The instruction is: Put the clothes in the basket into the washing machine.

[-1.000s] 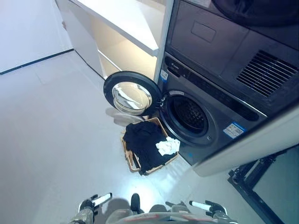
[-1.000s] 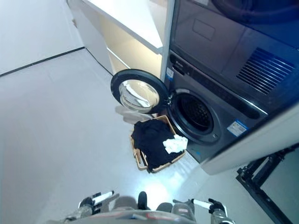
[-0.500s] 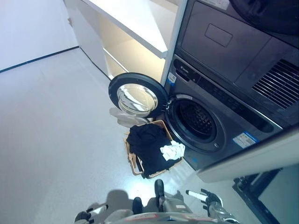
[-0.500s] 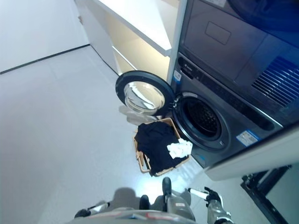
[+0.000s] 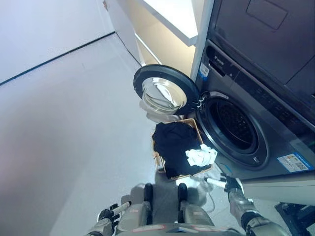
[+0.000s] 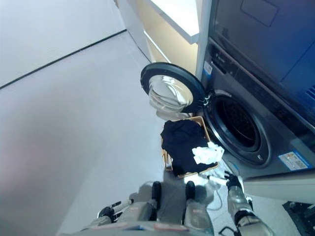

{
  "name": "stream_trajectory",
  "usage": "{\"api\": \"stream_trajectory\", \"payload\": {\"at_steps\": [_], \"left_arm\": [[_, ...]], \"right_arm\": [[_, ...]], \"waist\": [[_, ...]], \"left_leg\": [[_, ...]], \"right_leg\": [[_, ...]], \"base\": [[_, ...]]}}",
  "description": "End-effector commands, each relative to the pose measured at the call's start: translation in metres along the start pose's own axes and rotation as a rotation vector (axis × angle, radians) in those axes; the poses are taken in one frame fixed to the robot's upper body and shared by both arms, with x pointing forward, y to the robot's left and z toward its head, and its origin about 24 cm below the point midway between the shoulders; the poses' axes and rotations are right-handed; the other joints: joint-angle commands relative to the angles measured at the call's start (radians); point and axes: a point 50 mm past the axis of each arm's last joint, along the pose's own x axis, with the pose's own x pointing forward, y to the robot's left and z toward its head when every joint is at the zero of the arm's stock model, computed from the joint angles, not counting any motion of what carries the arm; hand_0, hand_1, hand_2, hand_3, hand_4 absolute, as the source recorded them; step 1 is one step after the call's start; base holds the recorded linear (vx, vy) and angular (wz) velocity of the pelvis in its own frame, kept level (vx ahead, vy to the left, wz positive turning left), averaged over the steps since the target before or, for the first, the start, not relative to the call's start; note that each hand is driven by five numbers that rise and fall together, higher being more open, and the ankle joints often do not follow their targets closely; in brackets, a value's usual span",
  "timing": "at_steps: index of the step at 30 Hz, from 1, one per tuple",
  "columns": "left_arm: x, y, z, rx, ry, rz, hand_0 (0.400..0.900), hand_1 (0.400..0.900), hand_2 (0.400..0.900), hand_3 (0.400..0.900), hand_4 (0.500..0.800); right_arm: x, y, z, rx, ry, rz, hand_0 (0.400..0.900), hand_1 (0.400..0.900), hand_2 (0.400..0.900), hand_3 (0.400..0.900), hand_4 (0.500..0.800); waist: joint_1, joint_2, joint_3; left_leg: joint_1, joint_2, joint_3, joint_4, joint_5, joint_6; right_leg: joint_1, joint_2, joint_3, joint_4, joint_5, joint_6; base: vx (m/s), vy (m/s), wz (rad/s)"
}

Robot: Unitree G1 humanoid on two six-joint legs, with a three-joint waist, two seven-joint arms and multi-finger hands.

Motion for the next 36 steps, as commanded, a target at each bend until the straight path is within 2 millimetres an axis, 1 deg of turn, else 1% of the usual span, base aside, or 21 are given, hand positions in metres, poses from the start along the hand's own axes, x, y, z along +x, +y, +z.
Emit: {"api": "stream_trajectory", "payload": {"at_steps": [1,3,4,5,6,7,8,9,10,11,12,13,16,18,22,24,27,32,34,35,36], "left_arm": [[0.001,0.024,0.004,0.048,-0.02,0.085,0.9,0.9,0.9,0.9,0.8],[0.002,0.028,0.015,0.057,-0.051,0.097,0.9,0.9,0.9,0.9,0.8],[0.002,0.031,0.029,0.058,-0.095,0.108,0.9,0.9,0.9,0.9,0.8],[0.002,0.033,0.035,0.056,-0.114,0.113,0.9,0.9,0.9,0.9,0.8],[0.002,0.033,0.035,0.056,-0.114,0.113,0.9,0.9,0.9,0.9,0.8],[0.002,0.034,0.043,0.054,-0.139,0.12,0.9,0.9,0.9,0.9,0.8],[0.002,0.034,0.053,0.046,-0.177,0.127,0.9,0.9,0.9,0.9,0.8],[0.001,0.033,0.06,0.038,-0.204,0.128,0.9,0.9,0.9,0.9,0.8],[0.001,0.033,0.06,0.038,-0.204,0.127,0.9,0.9,0.9,0.9,0.8],[0.0,0.03,0.074,0.022,-0.244,0.127,0.9,0.9,0.9,0.9,0.8],[0.0,0.03,0.074,0.022,-0.245,0.127,0.9,0.9,0.9,0.9,0.8],[-0.001,0.028,0.085,0.006,-0.281,0.133,0.9,0.9,0.9,0.9,0.8],[-0.003,0.023,0.098,0.004,-0.325,0.133,0.9,0.9,0.9,0.9,0.8],[-0.005,0.016,0.107,0.009,-0.355,0.12,0.9,0.9,0.9,0.9,0.8],[-0.011,0.004,0.131,-0.017,-0.434,0.082,0.9,0.9,0.9,0.9,0.8],[-0.016,-0.002,0.15,-0.048,-0.494,0.059,0.9,0.9,0.9,0.9,0.8],[-0.023,-0.009,0.168,-0.084,-0.556,0.025,0.9,0.9,0.9,0.9,0.8],[-0.029,-0.014,0.176,-0.11,-0.599,-0.005,0.9,0.9,0.9,0.9,0.8],[-0.03,-0.015,0.178,-0.107,-0.605,-0.007,0.9,0.9,0.9,0.9,0.8],[-0.032,-0.017,0.181,-0.111,-0.622,-0.012,0.9,0.9,0.9,0.9,0.8],[-0.032,-0.017,0.181,-0.111,-0.622,-0.012,0.9,0.9,0.9,0.9,0.8]], "right_arm": [[0.002,-0.001,0.025,-0.014,-0.105,-0.01,0.9,0.9,0.9,0.9,0.8],[0.003,0.004,0.04,-0.022,-0.145,0.005,0.9,0.9,0.9,0.9,0.8],[0.004,0.007,0.057,-0.019,-0.192,0.003,0.9,0.9,0.9,0.9,0.8],[0.004,0.008,0.068,-0.022,-0.221,0.002,0.9,0.9,0.9,0.9,0.8],[0.004,0.008,0.068,-0.021,-0.221,0.002,0.9,0.9,0.9,0.9,0.8],[0.005,0.008,0.082,-0.035,-0.26,-0.004,0.9,0.9,0.9,0.9,0.8],[0.004,0.004,0.106,-0.054,-0.328,-0.028,0.9,0.9,0.9,0.9,0.8],[0.004,0.0,0.121,-0.075,-0.368,-0.049,0.9,0.9,0.9,0.9,0.8],[0.004,-0.001,0.121,-0.075,-0.368,-0.049,0.9,0.9,0.9,0.9,0.8],[0.001,-0.014,0.155,-0.12,-0.454,-0.113,0.9,0.9,0.9,0.9,0.8],[0.001,-0.014,0.156,-0.12,-0.454,-0.113,0.9,0.9,0.9,0.9,0.8],[-0.003,-0.034,0.188,-0.167,-0.515,-0.213,0.9,0.9,0.9,0.9,0.8],[-0.015,-0.066,0.233,-0.259,-0.597,-0.387,0.9,0.9,0.9,0.9,0.8],[-0.026,-0.075,0.26,-0.293,-0.654,-0.449,0.9,0.9,0.9,0.9,0.8],[-0.04,-0.088,0.289,-0.338,-0.712,-0.518,0.9,0.9,0.9,0.9,0.8],[-0.048,-0.094,0.302,-0.312,-0.746,-0.546,0.9,0.9,0.9,0.9,0.8],[-0.052,-0.098,0.308,-0.258,-0.768,-0.542,0.9,0.9,0.9,0.9,0.8],[-0.058,-0.104,0.315,-0.217,-0.795,-0.561,0.9,0.9,0.9,0.9,0.8],[-0.06,-0.104,0.317,-0.221,-0.798,-0.569,0.9,0.9,0.9,0.9,0.8],[-0.066,-0.106,0.326,-0.197,-0.827,-0.586,0.9,0.9,0.9,0.9,0.8],[-0.066,-0.106,0.326,-0.197,-0.827,-0.586,0.9,0.9,0.9,0.9,0.8]], "waist": [[0.005,0.008,0.032],[0.014,-0.001,0.059],[0.023,-0.009,0.084],[0.028,-0.014,0.09],[0.029,-0.014,0.089],[0.033,-0.015,0.094],[0.039,-0.016,0.1],[0.043,-0.014,0.108],[0.043,-0.014,0.107],[0.045,-0.012,0.124],[0.045,-0.012,0.123],[0.05,-0.009,0.142],[0.055,-0.002,0.159],[0.056,0.002,0.174],[0.06,0.018,0.2],[0.062,0.026,0.217],[0.066,0.04,0.23],[0.077,0.052,0.235],[0.079,0.055,0.232],[0.086,0.06,0.232],[0.086,0.06,0.231]], "left_leg": [[-0.102,-0.019,0.004,0.074,0.004,0.05],[-0.149,-0.032,0.016,0.115,-0.003,0.058],[-0.196,-0.039,0.029,0.144,-0.012,0.068],[-0.217,-0.04,0.031,0.151,-0.014,0.072],[-0.219,-0.04,0.032,0.152,-0.014,0.072],[-0.248,-0.041,0.037,0.159,-0.013,0.075],[-0.287,-0.042,0.039,0.168,-0.011,0.077],[-0.307,-0.044,0.039,0.176,-0.011,0.077],[-0.31,-0.044,0.039,0.178,-0.011,0.077],[-0.353,-0.047,0.041,0.202,-0.013,0.076],[-0.356,-0.047,0.041,0.204,-0.014,0.076],[-0.4,-0.05,0.044,0.23,-0.018,0.074],[-0.465,-0.05,0.048,0.269,-0.024,0.073],[-0.504,-0.052,0.048,0.296,-0.03,0.074],[-0.598,-0.057,0.044,0.366,-0.046,0.075],[-0.674,-0.062,0.042,0.447,-0.066,0.075],[-0.786,-0.067,0.038,0.578,-0.107,0.08],[-0.939,-0.07,0.041,0.742,-0.156,0.089],[-0.965,-0.072,0.043,0.763,-0.162,0.089],[-1.013,-0.079,0.046,0.812,-0.176,0.091],[-1.017,-0.079,0.046,0.816,-0.177,0.091]], "right_leg": [[-0.135,0.038,0.056,0.301,-0.226,0.068],[-0.192,0.034,0.071,0.344,-0.223,0.066],[-0.242,0.033,0.079,0.363,-0.213,0.068],[-0.265,0.035,0.085,0.366,-0.208,0.07],[-0.267,0.035,0.086,0.367,-0.208,0.07],[-0.295,0.033,0.087,0.367,-0.2,0.072],[-0.337,0.032,0.088,0.369,-0.192,0.072],[-0.359,0.03,0.089,0.375,-0.19,0.073],[-0.361,0.03,0.089,0.376,-0.19,0.073],[-0.402,0.027,0.091,0.389,-0.187,0.073],[-0.405,0.027,0.091,0.391,-0.187,0.073],[-0.447,0.025,0.088,0.41,-0.184,0.074],[-0.511,0.024,0.093,0.439,-0.18,0.076],[-0.547,0.024,0.099,0.458,-0.182,0.077],[-0.641,0.023,0.103,0.536,-0.204,0.074],[-0.71,0.017,0.1,0.61,-0.225,0.07],[-0.817,0.008,0.1,0.741,-0.263,0.056],[-0.97,-0.01,0.097,0.91,-0.316,0.04],[-0.996,-0.012,0.096,0.931,-0.323,0.039],[-1.048,-0.013,0.094,0.982,-0.339,0.039],[-1.052,-0.013,0.094,0.986,-0.34,0.039]], "base": [[0.02,0.161,-0.37],[-0.06,0.174,-0.34],[-0.06,0.179,-0.3],[-0.04,0.123,-0.18],[-0.01,0.067,-0.07],[0.0,0.069,-0.01],[-0.01,0.088,-0.01],[0.0,0.052,0.02],[-0.03,0.035,0.04],[-0.02,0.016,0.04],[-0.04,0.021,0.04],[0.0,0.0,0.0],[0.0,0.001,-0.03],[0.0,-0.008,-0.05],[-0.01,-0.022,0.04],[-0.04,-0.059,0.15],[-0.03,-0.056,0.16],[-0.01,-0.037,0.13],[-0.01,-0.019,0.08],[0.0,-0.007,0.05],[0.0,-0.003,0.07]]}}
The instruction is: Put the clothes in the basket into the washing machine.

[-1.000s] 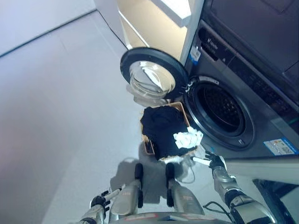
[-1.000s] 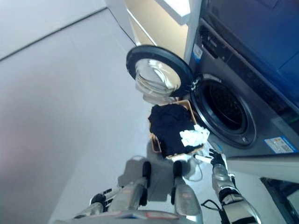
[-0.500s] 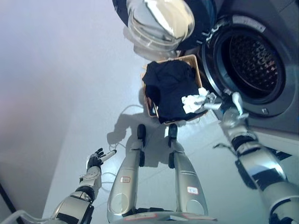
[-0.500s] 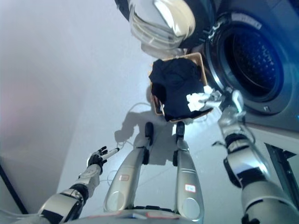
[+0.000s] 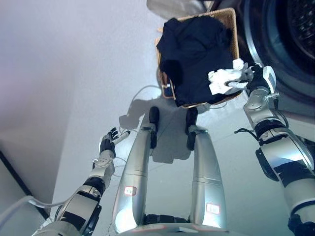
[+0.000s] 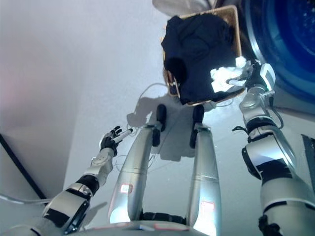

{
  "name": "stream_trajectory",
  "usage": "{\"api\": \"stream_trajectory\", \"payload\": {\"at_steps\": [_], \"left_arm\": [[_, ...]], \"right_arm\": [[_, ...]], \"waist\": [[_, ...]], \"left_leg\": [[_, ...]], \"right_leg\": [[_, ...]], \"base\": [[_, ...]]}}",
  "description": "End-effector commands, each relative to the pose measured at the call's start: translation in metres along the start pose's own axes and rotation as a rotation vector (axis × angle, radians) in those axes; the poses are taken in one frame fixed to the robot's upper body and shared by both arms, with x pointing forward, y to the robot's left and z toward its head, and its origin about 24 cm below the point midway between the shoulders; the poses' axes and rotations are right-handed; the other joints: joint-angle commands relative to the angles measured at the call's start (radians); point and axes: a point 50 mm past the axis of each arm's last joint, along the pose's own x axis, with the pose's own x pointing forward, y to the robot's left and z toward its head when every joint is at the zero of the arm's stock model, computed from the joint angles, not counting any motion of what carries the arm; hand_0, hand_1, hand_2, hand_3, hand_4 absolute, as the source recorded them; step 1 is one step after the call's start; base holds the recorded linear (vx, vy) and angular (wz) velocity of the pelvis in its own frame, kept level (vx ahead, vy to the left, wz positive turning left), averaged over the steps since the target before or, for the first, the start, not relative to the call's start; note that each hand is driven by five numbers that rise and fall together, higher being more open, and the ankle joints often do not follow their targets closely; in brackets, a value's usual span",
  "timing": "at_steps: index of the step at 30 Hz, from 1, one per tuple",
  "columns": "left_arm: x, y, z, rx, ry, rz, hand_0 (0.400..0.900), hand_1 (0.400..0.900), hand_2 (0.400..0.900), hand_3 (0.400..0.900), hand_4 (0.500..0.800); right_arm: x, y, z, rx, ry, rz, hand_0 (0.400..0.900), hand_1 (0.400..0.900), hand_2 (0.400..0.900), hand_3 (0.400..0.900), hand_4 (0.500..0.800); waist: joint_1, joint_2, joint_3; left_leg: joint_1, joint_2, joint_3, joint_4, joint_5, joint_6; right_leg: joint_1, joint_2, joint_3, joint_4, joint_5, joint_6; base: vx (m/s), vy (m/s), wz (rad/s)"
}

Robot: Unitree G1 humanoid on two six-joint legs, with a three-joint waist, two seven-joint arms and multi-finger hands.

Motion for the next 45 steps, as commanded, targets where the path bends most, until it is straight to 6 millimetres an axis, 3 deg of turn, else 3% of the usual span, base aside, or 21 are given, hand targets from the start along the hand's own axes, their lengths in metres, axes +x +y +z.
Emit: {"api": "stream_trajectory", "payload": {"at_steps": [1,7,15,17,18,27,31,35,36,41,45], "left_arm": [[-0.012,0.02,-0.032,-0.005,0.063,0.083,0.9,0.9,0.9,0.9,0.8],[-0.013,0.013,-0.029,-0.007,0.04,0.061,0.9,0.9,0.9,0.9,0.8],[-0.016,0.012,-0.039,-0.015,0.078,0.042,0.9,0.9,0.9,0.9,0.8],[-0.017,0.012,-0.043,-0.015,0.096,0.045,0.9,0.9,0.9,0.9,0.8],[-0.017,0.012,-0.045,-0.011,0.102,0.048,0.9,0.9,0.9,0.9,0.8],[-0.015,0.022,-0.043,0.0,0.097,0.107,0.9,0.9,0.9,0.9,0.8],[-0.015,0.027,-0.044,-0.01,0.101,0.141,0.9,0.9,0.9,0.9,0.8],[-0.017,0.037,-0.05,-0.05,0.137,0.197,0.9,0.9,0.9,0.9,0.8],[-0.017,0.037,-0.05,-0.049,0.137,0.197,0.9,0.9,0.9,0.9,0.8],[-0.019,0.047,-0.06,-0.101,0.192,0.263,0.9,0.9,0.9,0.9,0.8],[-0.02,0.05,-0.063,-0.12,0.221,0.288,0.9,0.9,0.9,0.9,0.8]], "right_arm": [[0.011,-0.045,0.008,-0.004,-0.073,-0.176,0.9,0.9,0.9,0.9,0.8],[0.014,-0.054,0.022,0.016,-0.112,-0.214,0.9,0.9,0.9,0.9,0.8],[0.012,-0.042,0.028,-0.138,-0.198,-0.085,0.9,0.9,0.9,0.9,0.8],[0.012,-0.041,0.022,-0.166,-0.176,-0.08,0.539,0.539,0.539,0.539,0.584],[0.011,-0.038,0.02,-0.167,-0.169,-0.076,0.4,0.4,0.4,0.4,0.5],[0.004,-0.025,0.011,-0.135,-0.167,-0.109,0.4,0.4,0.4,0.4,0.5],[0.003,-0.029,0.016,0.003,-0.177,-0.165,0.4,0.4,0.4,0.4,0.5],[-0.002,-0.033,0.027,0.301,-0.205,-0.193,0.4,0.4,0.4,0.4,0.5],[-0.002,-0.033,0.027,0.302,-0.204,-0.193,0.4,0.4,0.4,0.4,0.5],[-0.013,-0.039,0.023,0.867,-0.162,-0.274,0.4,0.4,0.4,0.4,0.5],[-0.02,-0.039,0.006,1.307,-0.061,-0.383,0.4,0.4,0.4,0.4,0.5]], "waist": [[0.003,0.049,-0.064],[0.021,0.055,-0.086],[0.023,0.037,-0.117],[0.023,0.032,-0.124],[0.023,0.03,-0.12],[0.007,0.004,-0.146],[-0.011,-0.012,-0.158],[-0.036,-0.033,-0.161],[-0.036,-0.034,-0.161],[-0.067,-0.051,-0.158],[-0.082,-0.05,-0.16]], "left_leg": [[-0.068,-0.051,0.004,-0.015,-0.027,0.005],[-0.151,-0.063,0.01,0.048,-0.043,0.008],[-0.221,-0.074,0.003,0.075,-0.038,0.006],[-0.225,-0.074,0.001,0.066,-0.034,0.004],[-0.212,-0.073,-0.002,0.058,-0.034,0.003],[-0.182,-0.073,-0.011,0.015,-0.02,-0.001],[-0.15,-0.068,-0.017,-0.019,-0.013,-0.003],[-0.1,-0.06,-0.018,-0.064,-0.008,-0.004],[-0.098,-0.06,-0.018,-0.066,-0.007,-0.004],[-0.034,-0.043,-0.019,-0.129,0.001,-0.008],[0.004,-0.039,-0.018,-0.165,0.006,-0.011]], "right_leg": [[-0.056,0.029,-0.004,0.102,-0.115,0.018],[-0.144,0.021,-0.005,0.165,-0.131,0.019],[-0.221,0.017,-0.008,0.2,-0.13,0.021],[-0.225,0.016,-0.009,0.195,-0.126,0.022],[-0.21,0.016,-0.009,0.185,-0.126,0.022],[-0.18,0.018,-0.015,0.141,-0.106,0.023],[-0.146,0.02,-0.014,0.101,-0.092,0.026],[-0.095,0.026,-0.011,0.053,-0.079,0.025],[-0.093,0.026,-0.011,0.051,-0.078,0.025],[-0.026,0.038,-0.002,-0.025,-0.057,0.027],[0.01,0.042,0.006,-0.063,-0.05,0.027]], "base": [[-0.01,0.005,0.07],[0.02,-0.003,0.06],[0.01,-0.004,0.05],[0.0,-0.001,0.02],[0.0,0.0,0.0],[-0.01,0.009,-0.02],[-0.02,0.029,-0.06],[-0.01,0.027,-0.12],[-0.01,0.025,-0.1],[-0.01,0.038,-0.16],[0.0,0.022,-0.09]]}}
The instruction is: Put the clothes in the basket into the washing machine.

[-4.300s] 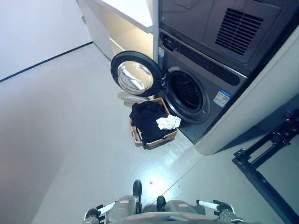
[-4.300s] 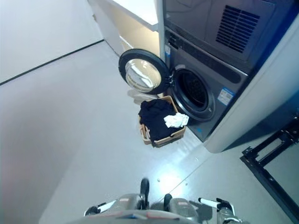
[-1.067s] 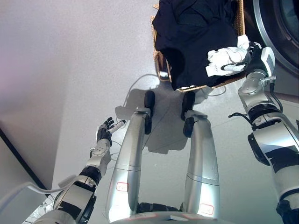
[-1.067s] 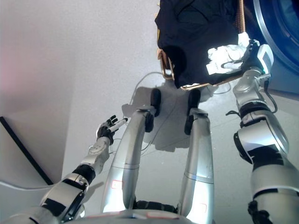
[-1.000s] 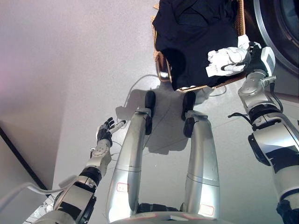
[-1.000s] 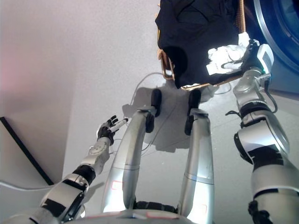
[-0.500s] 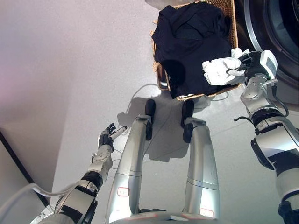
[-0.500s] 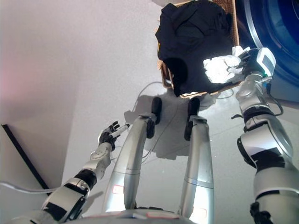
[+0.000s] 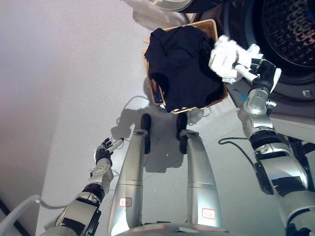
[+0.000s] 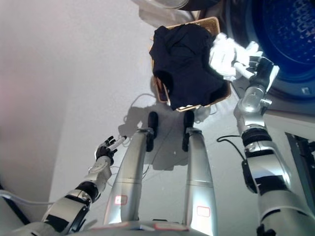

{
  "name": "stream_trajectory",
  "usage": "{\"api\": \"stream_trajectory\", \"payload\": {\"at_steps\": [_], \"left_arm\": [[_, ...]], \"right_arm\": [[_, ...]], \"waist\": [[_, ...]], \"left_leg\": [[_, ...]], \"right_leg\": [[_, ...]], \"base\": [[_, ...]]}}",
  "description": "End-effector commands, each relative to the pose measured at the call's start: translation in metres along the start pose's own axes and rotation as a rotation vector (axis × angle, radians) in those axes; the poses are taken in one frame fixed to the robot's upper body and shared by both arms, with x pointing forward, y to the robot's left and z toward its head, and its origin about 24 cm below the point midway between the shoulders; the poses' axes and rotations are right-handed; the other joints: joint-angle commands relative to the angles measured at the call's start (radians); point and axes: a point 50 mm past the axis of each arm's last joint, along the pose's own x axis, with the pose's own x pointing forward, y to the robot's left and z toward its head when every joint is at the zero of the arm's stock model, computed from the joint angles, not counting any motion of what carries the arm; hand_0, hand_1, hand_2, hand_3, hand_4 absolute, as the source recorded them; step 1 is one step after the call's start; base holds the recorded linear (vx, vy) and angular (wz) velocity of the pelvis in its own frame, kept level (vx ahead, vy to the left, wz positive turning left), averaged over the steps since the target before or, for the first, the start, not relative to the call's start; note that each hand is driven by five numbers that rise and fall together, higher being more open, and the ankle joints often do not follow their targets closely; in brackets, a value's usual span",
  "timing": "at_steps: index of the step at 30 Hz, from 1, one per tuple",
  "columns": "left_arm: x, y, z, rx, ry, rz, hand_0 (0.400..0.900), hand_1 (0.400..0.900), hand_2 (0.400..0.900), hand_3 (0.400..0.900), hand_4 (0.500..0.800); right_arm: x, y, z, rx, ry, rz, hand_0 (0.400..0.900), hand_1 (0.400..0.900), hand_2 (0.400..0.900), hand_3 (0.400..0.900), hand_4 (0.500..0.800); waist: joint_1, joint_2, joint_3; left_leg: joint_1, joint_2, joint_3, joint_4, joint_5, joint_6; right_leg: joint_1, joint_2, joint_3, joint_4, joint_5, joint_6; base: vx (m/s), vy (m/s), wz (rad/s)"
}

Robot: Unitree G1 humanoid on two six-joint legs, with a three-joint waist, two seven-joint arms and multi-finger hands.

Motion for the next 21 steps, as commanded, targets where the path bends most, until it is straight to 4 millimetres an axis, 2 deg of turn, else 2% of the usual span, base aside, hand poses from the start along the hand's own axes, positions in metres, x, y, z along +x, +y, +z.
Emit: {"api": "stream_trajectory", "payload": {"at_steps": [1,5,7,8,13,21], "left_arm": [[-0.005,0.033,-0.032,-0.015,0.119,0.151,0.9,0.9,0.9,0.9,0.8],[-0.005,0.037,-0.034,-0.013,0.139,0.163,0.9,0.9,0.9,0.9,0.8],[-0.005,0.039,-0.036,-0.01,0.144,0.161,0.9,0.9,0.9,0.9,0.8],[-0.006,0.042,-0.038,0.001,0.143,0.154,0.9,0.9,0.9,0.9,0.8],[-0.008,0.038,-0.041,0.011,0.15,0.126,0.9,0.9,0.9,0.9,0.8],[-0.017,0.034,-0.063,0.034,0.21,0.099,0.9,0.9,0.9,0.9,0.8]], "right_arm": [[0.008,-0.025,0.034,0.415,-0.122,-0.189,0.4,0.4,0.4,0.4,0.5],[0.019,-0.026,0.046,0.683,-0.075,-0.307,0.4,0.4,0.4,0.4,0.5],[0.027,-0.027,0.057,0.739,-0.059,-0.332,0.4,0.4,0.4,0.4,0.5],[0.036,-0.027,0.074,0.787,-0.058,-0.347,0.4,0.4,0.4,0.4,0.5],[0.05,-0.034,0.105,0.824,-0.071,-0.361,0.4,0.4,0.4,0.4,0.5],[0.053,-0.027,0.145,0.853,-0.142,-0.341,0.4,0.4,0.4,0.4,0.5]], "waist": [[-0.005,0.028,-0.003],[0.005,0.044,-0.019],[0.014,0.056,-0.026],[0.028,0.07,-0.035],[0.055,0.1,-0.041],[0.086,0.157,-0.06]], "left_leg": [[0.084,-0.026,0.021,-0.21,0.03,-0.014],[0.098,-0.023,0.026,-0.215,0.026,-0.015],[0.105,-0.022,0.029,-0.219,0.026,-0.016],[0.11,-0.023,0.034,-0.221,0.026,-0.016],[0.114,-0.023,0.05,-0.206,0.017,-0.013],[0.136,-0.033,0.088,-0.173,-0.008,-0.009]], "right_leg": [[0.068,0.029,0.014,-0.063,-0.052,0.014],[0.081,0.033,0.027,-0.074,-0.053,0.012],[0.084,0.033,0.032,-0.075,-0.054,0.012],[0.086,0.031,0.039,-0.073,-0.058,0.013],[0.079,0.026,0.051,-0.042,-0.074,0.012],[0.072,0.01,0.08,0.03,-0.115,0.012]], "base": [[0.01,0.015,-0.07],[0.01,-0.002,-0.06],[0.02,-0.02,0.0],[0.03,-0.034,-0.01],[0.06,-0.046,0.0],[0.13,-0.084,0.02]]}}
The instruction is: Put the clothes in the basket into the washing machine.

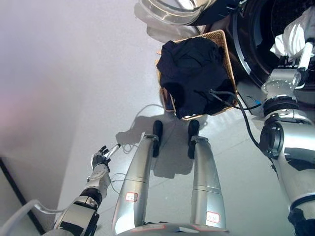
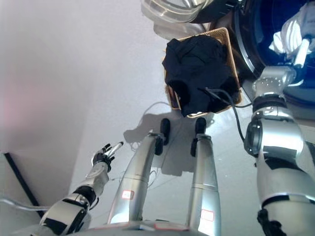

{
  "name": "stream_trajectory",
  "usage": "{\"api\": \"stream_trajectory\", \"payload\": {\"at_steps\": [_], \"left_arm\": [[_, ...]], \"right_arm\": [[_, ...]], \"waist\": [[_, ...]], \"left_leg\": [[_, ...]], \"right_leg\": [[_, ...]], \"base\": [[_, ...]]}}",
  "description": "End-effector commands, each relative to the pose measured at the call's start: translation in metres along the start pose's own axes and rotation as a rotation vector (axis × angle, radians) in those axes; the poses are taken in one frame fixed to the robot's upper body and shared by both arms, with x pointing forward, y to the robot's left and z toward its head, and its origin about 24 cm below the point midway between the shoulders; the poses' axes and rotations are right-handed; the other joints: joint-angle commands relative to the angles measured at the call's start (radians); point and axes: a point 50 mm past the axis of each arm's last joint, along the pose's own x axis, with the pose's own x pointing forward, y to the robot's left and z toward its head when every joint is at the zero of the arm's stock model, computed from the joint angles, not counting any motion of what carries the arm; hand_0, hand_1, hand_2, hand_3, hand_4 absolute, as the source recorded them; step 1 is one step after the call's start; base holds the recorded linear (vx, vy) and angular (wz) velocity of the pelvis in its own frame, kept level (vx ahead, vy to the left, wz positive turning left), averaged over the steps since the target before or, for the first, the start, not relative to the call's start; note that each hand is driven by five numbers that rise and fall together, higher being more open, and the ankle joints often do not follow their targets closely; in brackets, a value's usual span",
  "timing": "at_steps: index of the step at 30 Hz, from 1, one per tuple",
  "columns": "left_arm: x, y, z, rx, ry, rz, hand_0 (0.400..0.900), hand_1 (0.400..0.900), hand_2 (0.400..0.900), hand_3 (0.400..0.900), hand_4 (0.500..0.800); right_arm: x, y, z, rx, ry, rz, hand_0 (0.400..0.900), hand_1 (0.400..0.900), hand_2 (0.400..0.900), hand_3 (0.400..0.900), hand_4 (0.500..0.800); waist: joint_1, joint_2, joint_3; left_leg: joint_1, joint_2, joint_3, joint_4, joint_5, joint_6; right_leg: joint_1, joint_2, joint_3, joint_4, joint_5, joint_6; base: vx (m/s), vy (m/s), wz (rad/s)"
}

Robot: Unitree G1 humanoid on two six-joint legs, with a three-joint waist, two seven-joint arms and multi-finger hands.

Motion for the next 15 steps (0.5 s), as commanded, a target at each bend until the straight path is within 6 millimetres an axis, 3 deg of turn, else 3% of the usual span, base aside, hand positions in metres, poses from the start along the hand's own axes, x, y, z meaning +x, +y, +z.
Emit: {"api": "stream_trajectory", "payload": {"at_steps": [1,2,13,15], "left_arm": [[-0.009,0.019,-0.041,0.04,0.109,0.066,0.9,0.9,0.9,0.9,0.8],[-0.009,0.018,-0.042,0.041,0.109,0.06,0.9,0.9,0.9,0.9,0.8],[-0.011,0.013,-0.049,0.058,0.135,0.047,0.9,0.9,0.9,0.9,0.8],[-0.011,0.011,-0.05,0.06,0.141,0.049,0.9,0.9,0.9,0.9,0.8]], "right_arm": [[-0.003,0.037,0.058,-0.013,-0.231,0.166,0.543,0.543,0.543,0.543,0.586],[-0.005,0.042,0.059,-0.024,-0.242,0.186,0.9,0.9,0.9,0.9,0.8],[-0.017,0.056,0.058,0.017,-0.267,0.299,0.9,0.9,0.9,0.9,0.8],[-0.02,0.056,0.05,0.013,-0.253,0.341,0.9,0.9,0.9,0.9,0.8]], "waist": [[-0.019,0.081,-0.043],[-0.018,0.085,-0.042],[-0.036,0.088,-0.043],[-0.045,0.08,-0.044]], "left_leg": [[0.065,-0.021,0.016,-0.156,0.009,-0.026],[0.069,-0.022,0.02,-0.158,0.009,-0.027],[0.093,-0.027,0.023,-0.173,0.008,-0.03],[0.092,-0.025,0.022,-0.173,0.009,-0.03]], "right_leg": [[0.054,0.018,0.005,-0.01,-0.098,0.003],[0.056,0.017,0.008,-0.007,-0.1,0.003],[0.07,0.021,0.009,-0.004,-0.104,0.001],[0.071,0.023,0.004,-0.006,-0.101,-0.001]], "base": [[0.11,-0.062,0.02],[0.07,-0.039,0.0],[0.04,-0.036,0.0],[-0.01,-0.003,-0.02]]}}
